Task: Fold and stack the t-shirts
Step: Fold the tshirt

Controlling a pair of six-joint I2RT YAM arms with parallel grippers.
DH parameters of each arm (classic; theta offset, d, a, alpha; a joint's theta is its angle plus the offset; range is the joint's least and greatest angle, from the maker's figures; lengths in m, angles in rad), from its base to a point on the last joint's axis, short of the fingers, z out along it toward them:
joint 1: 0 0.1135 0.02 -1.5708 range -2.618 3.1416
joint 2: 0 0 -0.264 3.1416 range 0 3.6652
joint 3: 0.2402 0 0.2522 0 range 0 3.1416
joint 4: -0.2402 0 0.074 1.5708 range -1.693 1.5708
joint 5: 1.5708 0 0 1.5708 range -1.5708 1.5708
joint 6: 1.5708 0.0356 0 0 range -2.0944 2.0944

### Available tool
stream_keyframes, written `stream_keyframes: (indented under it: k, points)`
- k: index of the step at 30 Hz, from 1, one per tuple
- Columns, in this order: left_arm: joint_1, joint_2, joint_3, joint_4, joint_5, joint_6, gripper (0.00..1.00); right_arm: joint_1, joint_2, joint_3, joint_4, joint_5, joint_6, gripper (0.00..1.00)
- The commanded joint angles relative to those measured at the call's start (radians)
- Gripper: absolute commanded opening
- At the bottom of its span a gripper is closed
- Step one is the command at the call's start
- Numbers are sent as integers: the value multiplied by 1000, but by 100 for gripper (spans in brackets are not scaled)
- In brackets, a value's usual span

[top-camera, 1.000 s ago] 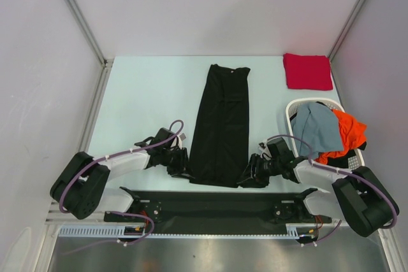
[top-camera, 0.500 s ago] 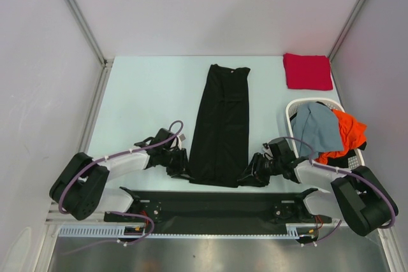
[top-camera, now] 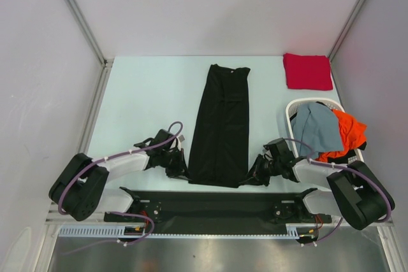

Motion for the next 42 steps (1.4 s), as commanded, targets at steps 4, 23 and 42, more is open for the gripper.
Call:
stream_keyframes:
  k: [4,23,42]
  points:
    - [-6,-25,37,-20,-28,8,0,-3,-69,-2,26,61,1,0]
    - [94,308,591,-109,23,35,0,-259,280,476,-116,-102,-201,0]
    - [267,790,1139,-169,115,49,0,-377,797,1120,-346,-152,-305,0]
